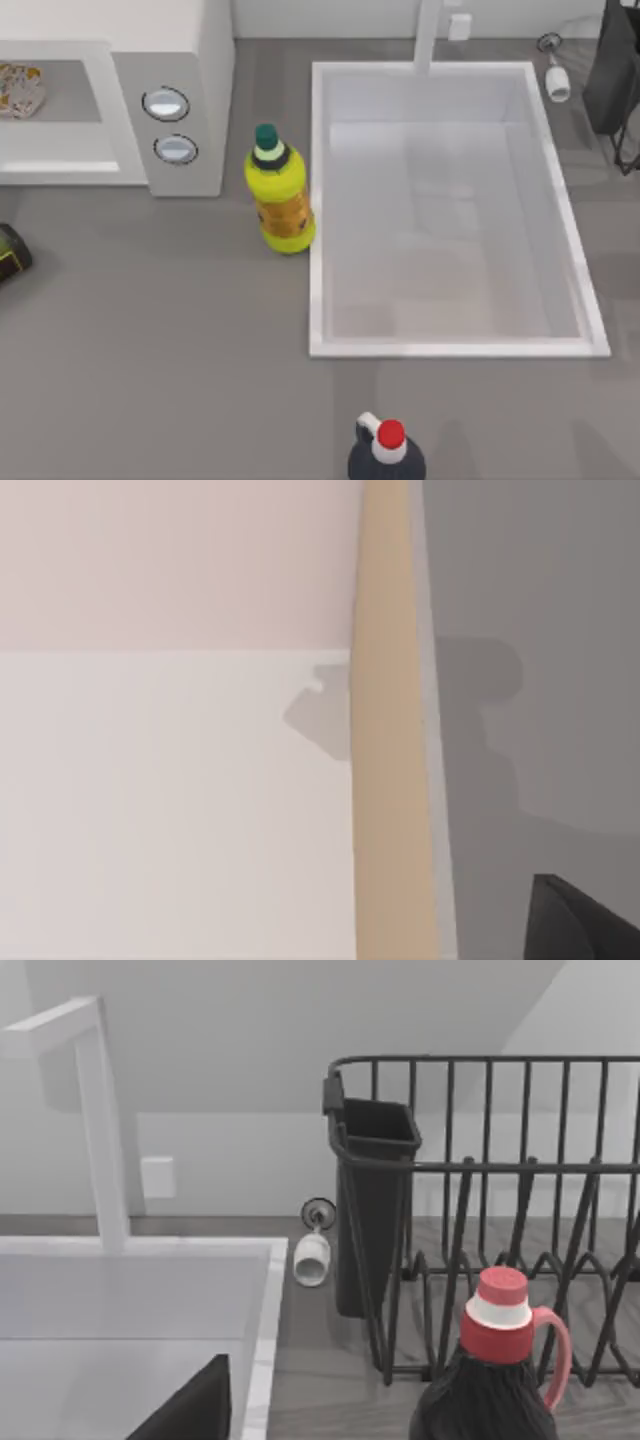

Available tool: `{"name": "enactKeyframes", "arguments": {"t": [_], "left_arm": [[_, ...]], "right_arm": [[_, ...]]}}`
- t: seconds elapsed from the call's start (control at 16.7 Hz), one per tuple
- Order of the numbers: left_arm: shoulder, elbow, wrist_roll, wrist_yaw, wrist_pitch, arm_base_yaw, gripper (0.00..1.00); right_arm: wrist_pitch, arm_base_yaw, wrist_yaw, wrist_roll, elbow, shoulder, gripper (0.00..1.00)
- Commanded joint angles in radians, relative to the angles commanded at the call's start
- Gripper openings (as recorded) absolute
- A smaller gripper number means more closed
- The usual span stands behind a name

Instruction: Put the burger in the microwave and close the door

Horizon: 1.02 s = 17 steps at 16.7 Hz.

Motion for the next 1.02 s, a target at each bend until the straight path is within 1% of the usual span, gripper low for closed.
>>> {"name": "enactKeyframes", "arguments": {"t": [0.12, 0.24, 0.36, 0.6, 0.78, 1.02], "left_arm": [[0.033, -0.066, 0.005, -0.003, 0.11, 0.003, 0.0], [0.06, -0.121, 0.009, -0.005, 0.181, 0.005, 0.0], [0.072, -0.147, 0.01, -0.005, 0.21, 0.006, 0.0], [0.065, -0.149, 0.008, -0.005, 0.209, -0.002, 0.0], [-0.002, -0.22, -0.033, -0.022, 0.25, -0.039, 0.0], [-0.151, -0.429, -0.123, -0.064, 0.337, -0.119, 0.0]], "right_arm": [[0.0, 0.0, 0.0, 0.0, 0.0, 0.0, 1.0], [0.0, 0.0, 0.0, 0.0, 0.0, 0.0, 1.0], [0.0, 0.0, 0.0, 0.0, 0.0, 0.0, 1.0], [0.0, 0.0, 0.0, 0.0, 0.0, 0.0, 1.0], [0.0, 0.0, 0.0, 0.0, 0.0, 0.0, 1.0], [0.0, 0.0, 0.0, 0.0, 0.0, 0.0, 1.0]]}}
